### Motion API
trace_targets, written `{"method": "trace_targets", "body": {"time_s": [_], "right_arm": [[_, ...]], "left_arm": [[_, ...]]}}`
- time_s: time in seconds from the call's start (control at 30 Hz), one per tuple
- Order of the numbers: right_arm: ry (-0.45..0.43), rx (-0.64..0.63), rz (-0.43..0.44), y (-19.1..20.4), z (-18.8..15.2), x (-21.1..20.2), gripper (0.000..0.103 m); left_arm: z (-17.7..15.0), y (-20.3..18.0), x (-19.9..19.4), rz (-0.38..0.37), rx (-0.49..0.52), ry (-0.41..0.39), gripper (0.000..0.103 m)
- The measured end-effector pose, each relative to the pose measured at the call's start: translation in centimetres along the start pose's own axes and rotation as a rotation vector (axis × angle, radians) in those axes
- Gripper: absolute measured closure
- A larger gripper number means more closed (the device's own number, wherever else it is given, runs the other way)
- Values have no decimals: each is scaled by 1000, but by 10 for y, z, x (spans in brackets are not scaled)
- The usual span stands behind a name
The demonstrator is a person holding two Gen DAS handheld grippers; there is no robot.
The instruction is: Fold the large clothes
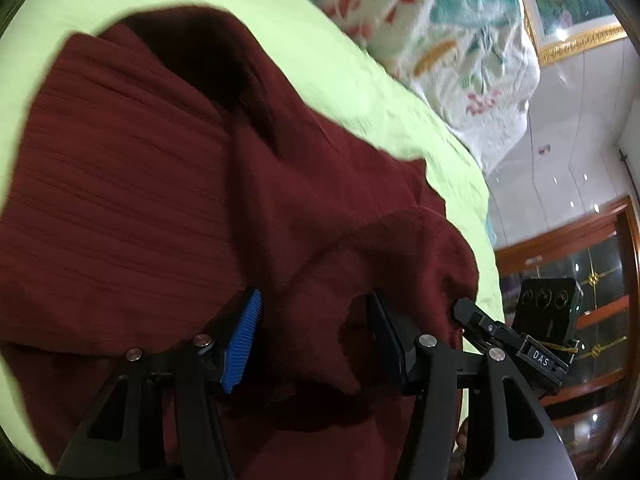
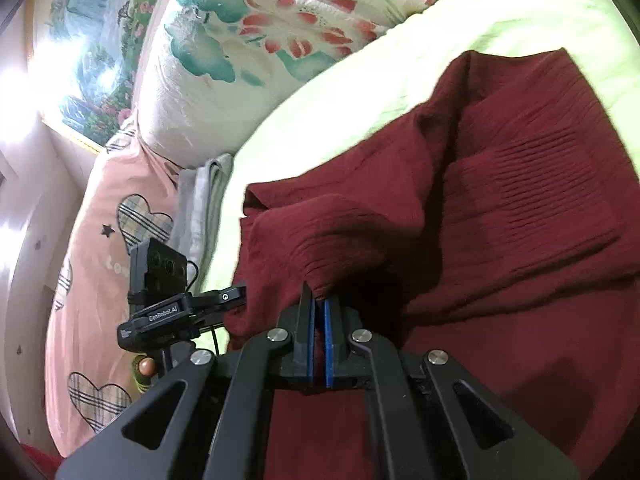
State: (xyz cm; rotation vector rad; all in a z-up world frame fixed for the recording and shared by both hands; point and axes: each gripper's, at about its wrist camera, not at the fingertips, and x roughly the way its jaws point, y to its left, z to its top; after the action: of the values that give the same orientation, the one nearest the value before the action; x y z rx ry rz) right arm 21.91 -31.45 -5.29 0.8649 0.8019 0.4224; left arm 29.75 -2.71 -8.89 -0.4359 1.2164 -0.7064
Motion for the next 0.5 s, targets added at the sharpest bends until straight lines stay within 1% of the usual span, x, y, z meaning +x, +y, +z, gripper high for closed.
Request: {"method": "trace_targets", "body": {"time_s": [0.03, 0.07, 0.1, 0.17, 0.23, 0.3, 0.33, 0.37, 0.43, 0.47, 0.5], "right_arm": [[3, -1, -13, -2, 0, 0, 99], [6, 7, -19, -4, 0, 1, 99], [7, 19, -17, -7, 1, 0, 99], [-15, 6, -10, -6, 4, -9, 99], [-80, -33, 40, 0, 9, -29, 99], [-128, -78, 70, 4, 11, -45, 100], [-136, -96, 64, 5, 10, -48, 102], [-137, -114, 38, 3, 10, -50, 102], [-105, -122, -17, -5, 4, -46, 102], [-84, -110, -33, -13, -1, -43, 102], [-53, -84, -47, -21, -7, -38, 102]], "left_arm": [[-1, -4, 7, 28, 22, 3, 60], [-1, -6, 9, 44, 34, 0, 83], [0, -8, 10, 52, 42, -2, 85], [2, -12, -3, 32, 62, -48, 89], [3, -18, -32, 10, 95, -148, 97], [4, -19, -52, -21, 101, -208, 97], [3, -18, -58, -20, 107, -227, 97], [2, -17, -59, -5, 117, -227, 97], [-4, -9, -50, 31, 122, -182, 97], [-9, -7, -45, 23, 118, -165, 97], [-15, -3, -41, 1, 120, -144, 94]]}}
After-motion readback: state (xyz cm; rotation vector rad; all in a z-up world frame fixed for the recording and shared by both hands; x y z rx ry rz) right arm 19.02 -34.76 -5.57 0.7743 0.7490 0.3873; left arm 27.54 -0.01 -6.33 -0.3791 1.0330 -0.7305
